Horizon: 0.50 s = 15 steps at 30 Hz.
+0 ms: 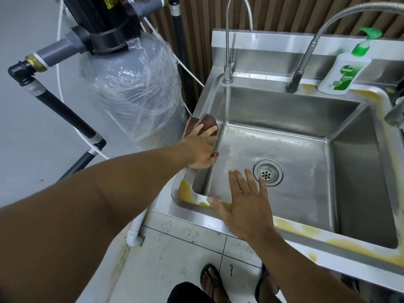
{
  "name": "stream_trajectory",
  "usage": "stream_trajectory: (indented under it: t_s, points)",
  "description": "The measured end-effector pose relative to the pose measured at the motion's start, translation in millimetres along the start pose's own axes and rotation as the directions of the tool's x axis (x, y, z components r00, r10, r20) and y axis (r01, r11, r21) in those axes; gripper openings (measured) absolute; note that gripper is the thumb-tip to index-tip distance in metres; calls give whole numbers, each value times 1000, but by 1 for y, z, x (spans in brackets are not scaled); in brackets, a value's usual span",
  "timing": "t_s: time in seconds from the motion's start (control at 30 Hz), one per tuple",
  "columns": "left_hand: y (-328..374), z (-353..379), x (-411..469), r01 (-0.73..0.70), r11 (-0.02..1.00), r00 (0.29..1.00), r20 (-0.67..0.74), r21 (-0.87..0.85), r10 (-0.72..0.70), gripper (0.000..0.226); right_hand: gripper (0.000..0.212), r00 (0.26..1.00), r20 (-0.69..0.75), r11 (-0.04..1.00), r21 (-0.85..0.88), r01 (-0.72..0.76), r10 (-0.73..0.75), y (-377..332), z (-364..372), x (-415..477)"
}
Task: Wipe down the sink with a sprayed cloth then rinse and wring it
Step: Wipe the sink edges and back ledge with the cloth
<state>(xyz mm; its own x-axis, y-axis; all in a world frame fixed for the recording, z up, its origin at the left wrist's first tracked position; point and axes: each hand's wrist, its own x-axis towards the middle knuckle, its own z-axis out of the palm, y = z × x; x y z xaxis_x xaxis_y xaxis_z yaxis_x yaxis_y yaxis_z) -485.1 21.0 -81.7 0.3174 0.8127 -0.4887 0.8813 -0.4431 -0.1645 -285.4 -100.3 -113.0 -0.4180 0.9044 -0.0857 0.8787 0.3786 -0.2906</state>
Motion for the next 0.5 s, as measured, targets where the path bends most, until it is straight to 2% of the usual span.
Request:
stream_trajectory:
  t_s: [0.1,0.17,0.23,0.37,0.5]
  points:
    - [7,-6,1,-113,980,985,150,163,89,64,96,1000,-6,1000,-10,-5,5,1,1,0]
    - [21,-4,-1,-172,952,952,290,252,95,65,96,1000,-21,1000,-4,-16,16,1,2,-2]
    - [36,2,-4,-183,954,921,381,238,81,66,95,999,-33,1000,11,-24,25,1,2,-2]
    - [43,-8,-8,-268,938,894,419,219,158,64,94,999,-44,999,30,-16,18,1,2,-1]
    - [29,-32,13,-210,916,903,427,342,48,60,97,1000,-31,1000,21,1,0,1,-1,-1]
